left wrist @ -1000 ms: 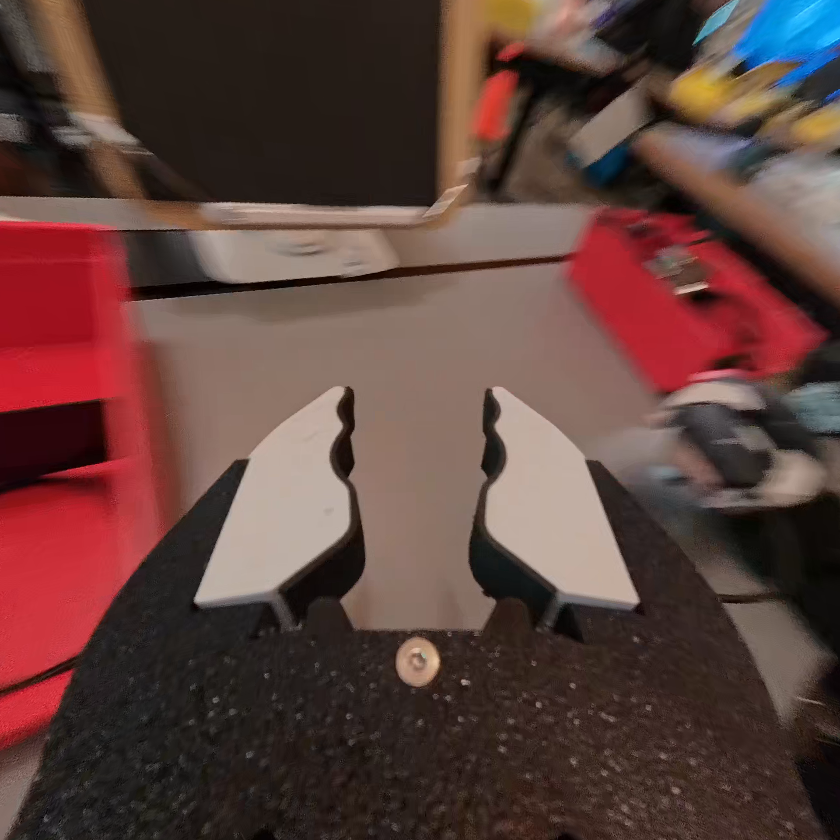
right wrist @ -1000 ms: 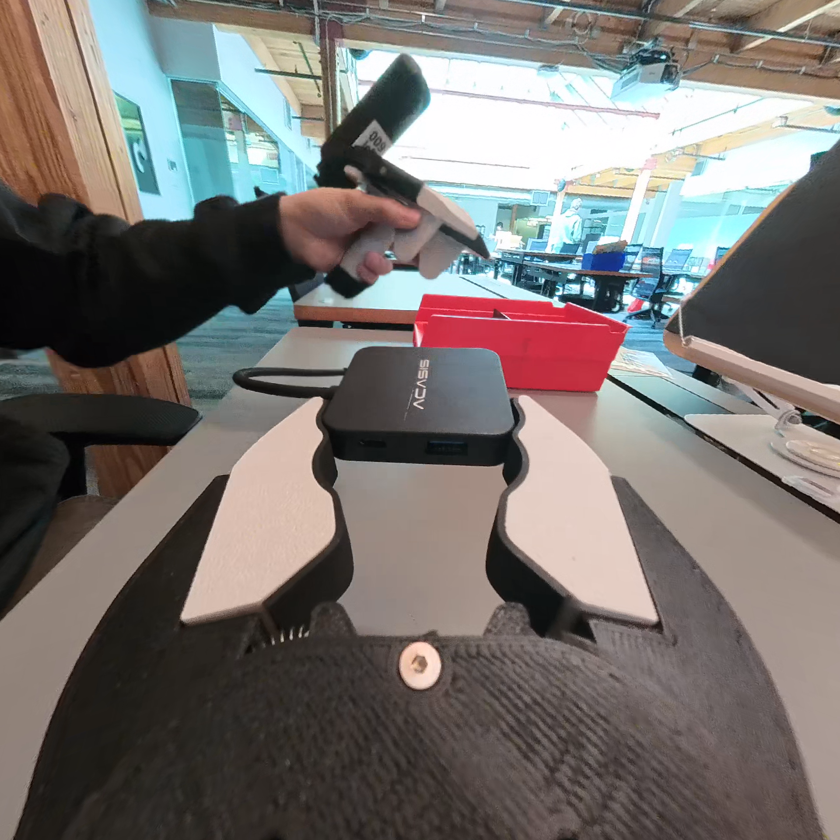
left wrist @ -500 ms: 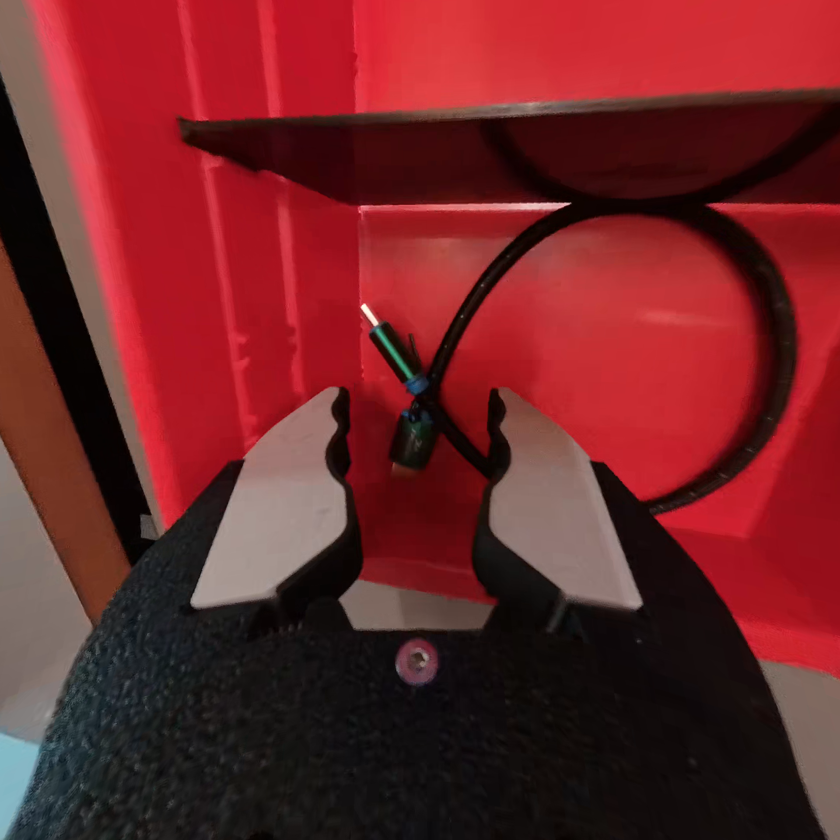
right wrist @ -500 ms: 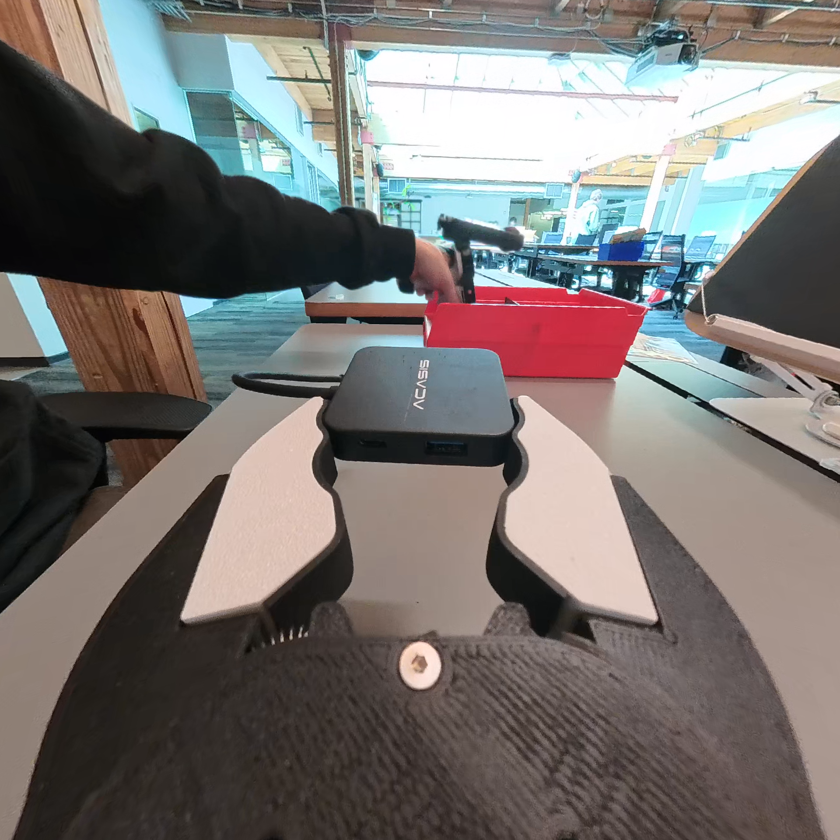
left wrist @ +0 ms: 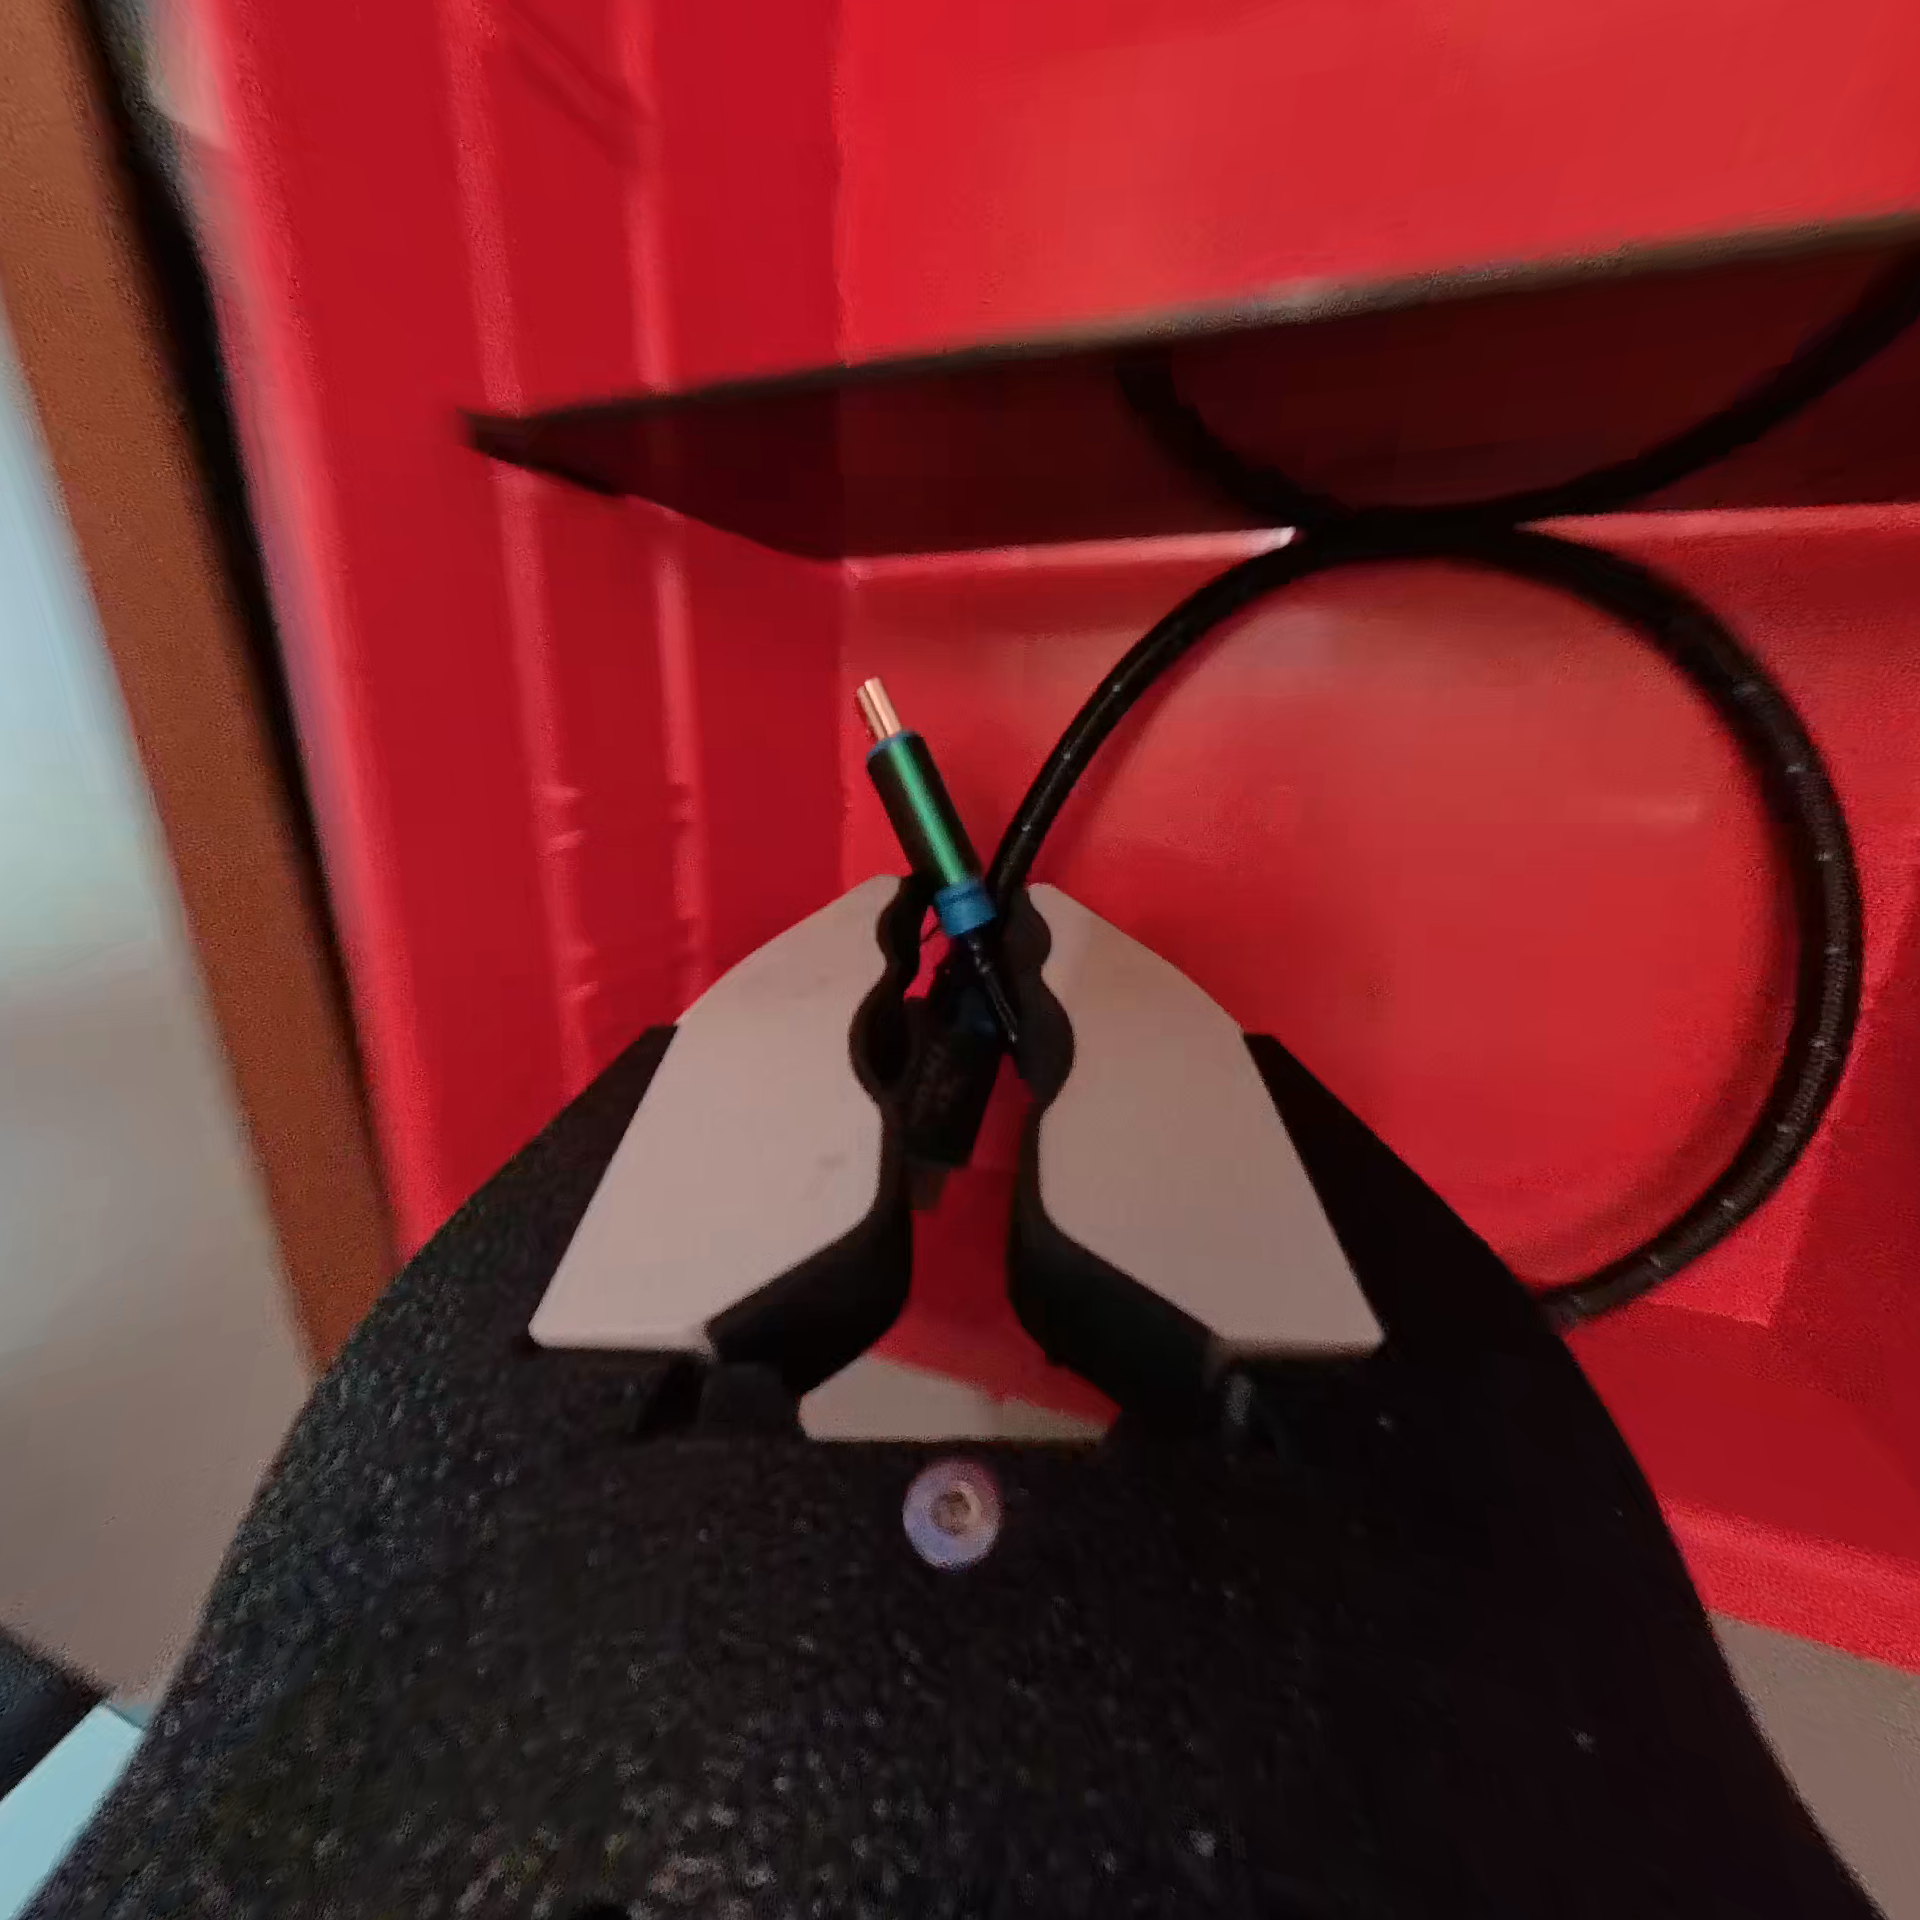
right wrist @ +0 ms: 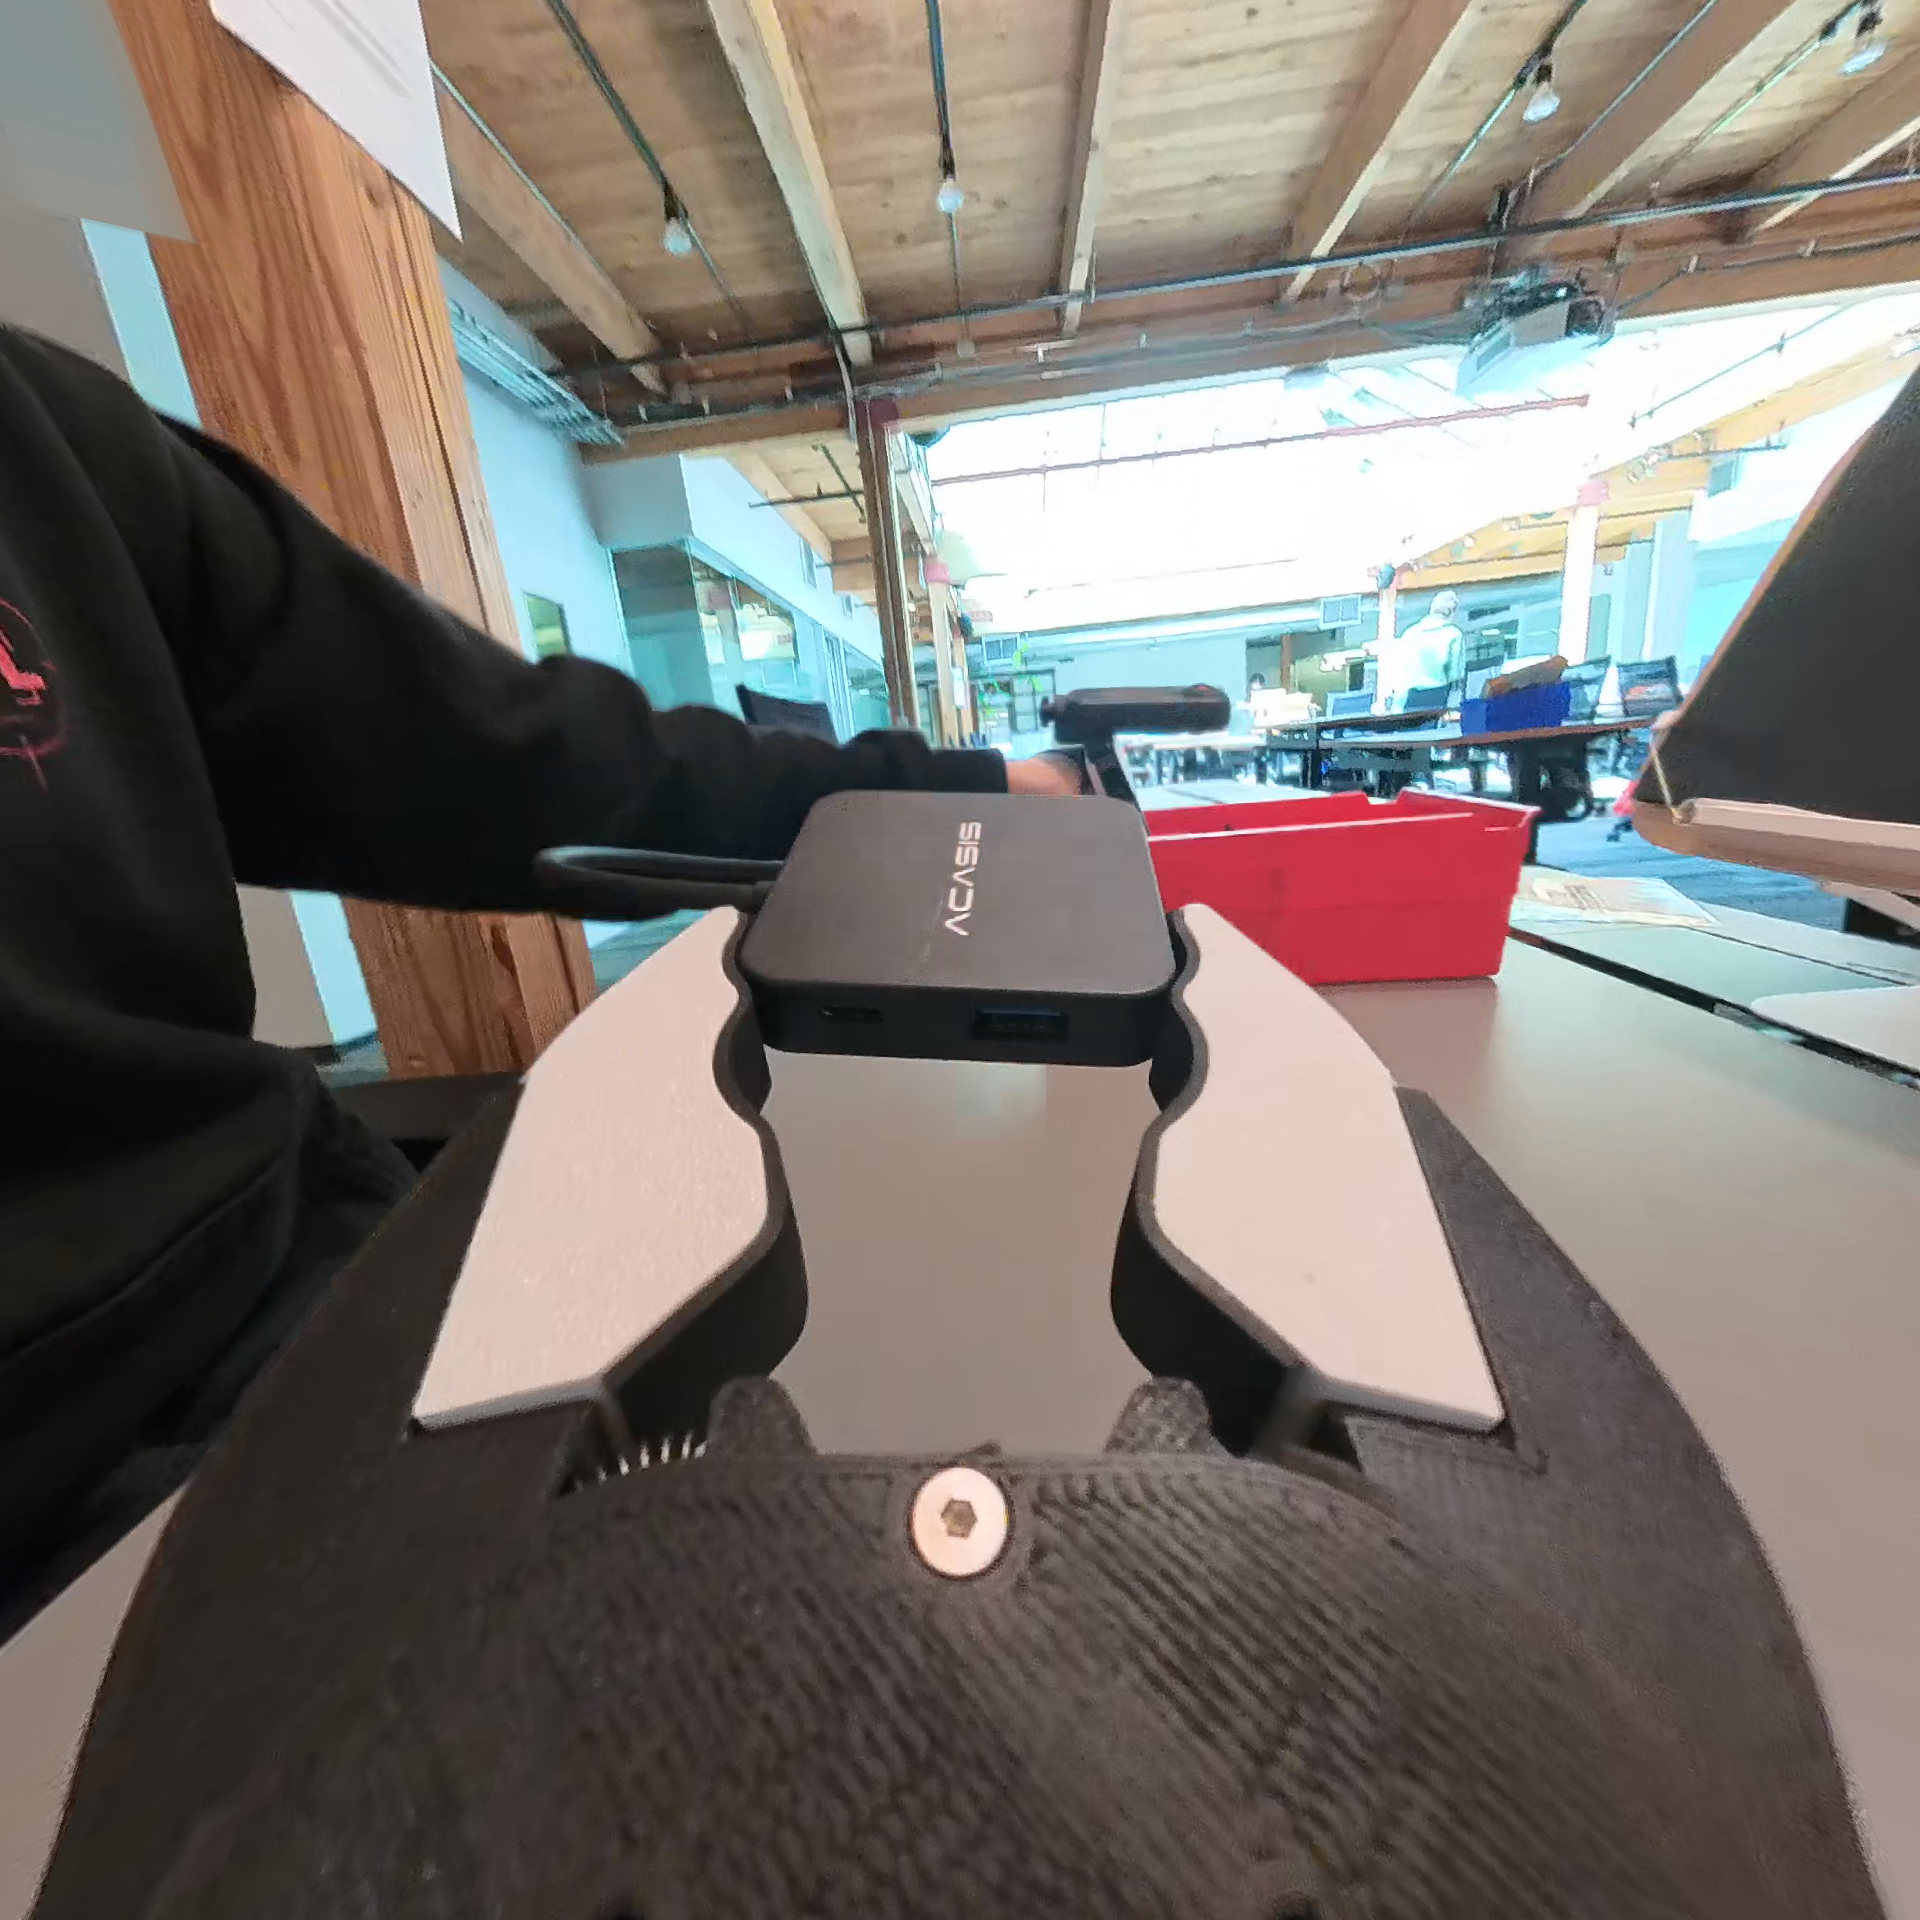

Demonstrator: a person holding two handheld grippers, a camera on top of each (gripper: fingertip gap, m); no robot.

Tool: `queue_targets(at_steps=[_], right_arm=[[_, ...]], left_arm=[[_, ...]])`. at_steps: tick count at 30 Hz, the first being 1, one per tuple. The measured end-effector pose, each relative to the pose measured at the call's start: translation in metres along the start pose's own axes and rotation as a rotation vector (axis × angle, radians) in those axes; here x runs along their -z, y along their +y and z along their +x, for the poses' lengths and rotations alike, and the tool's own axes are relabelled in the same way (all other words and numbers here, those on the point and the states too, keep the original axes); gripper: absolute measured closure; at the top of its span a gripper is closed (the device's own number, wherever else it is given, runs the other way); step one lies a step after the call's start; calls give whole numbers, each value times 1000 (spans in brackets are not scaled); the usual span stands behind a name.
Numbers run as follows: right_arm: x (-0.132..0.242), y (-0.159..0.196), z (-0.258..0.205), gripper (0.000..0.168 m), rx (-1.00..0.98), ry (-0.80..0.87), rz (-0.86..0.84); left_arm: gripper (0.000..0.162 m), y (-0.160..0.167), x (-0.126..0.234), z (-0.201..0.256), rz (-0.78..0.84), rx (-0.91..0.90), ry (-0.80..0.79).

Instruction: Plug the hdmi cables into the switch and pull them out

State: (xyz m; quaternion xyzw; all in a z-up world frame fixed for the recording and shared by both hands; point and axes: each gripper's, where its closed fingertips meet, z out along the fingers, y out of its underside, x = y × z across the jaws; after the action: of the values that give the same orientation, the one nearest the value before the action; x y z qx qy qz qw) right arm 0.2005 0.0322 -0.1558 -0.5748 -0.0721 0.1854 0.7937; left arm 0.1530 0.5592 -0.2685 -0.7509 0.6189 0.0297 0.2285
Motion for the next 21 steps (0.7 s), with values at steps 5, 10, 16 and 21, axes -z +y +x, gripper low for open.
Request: queue_targets(at_steps=[5, 10, 16, 21], right_arm=[[1, -2, -1, 95, -5, -14, 14], [0, 0, -4, 95, 5, -24, 0], [0, 0, -4, 95, 16, -23, 1], [0, 0, -5, 95, 18, -24, -2]], left_arm=[[150, -38, 135, 19, 405, -200, -348], [151, -42, 233, 67, 636, -436, -570], [151, -42, 319, 87, 867, -432, -652], [151, -45, 327, 167, 1080, -553, -115]])
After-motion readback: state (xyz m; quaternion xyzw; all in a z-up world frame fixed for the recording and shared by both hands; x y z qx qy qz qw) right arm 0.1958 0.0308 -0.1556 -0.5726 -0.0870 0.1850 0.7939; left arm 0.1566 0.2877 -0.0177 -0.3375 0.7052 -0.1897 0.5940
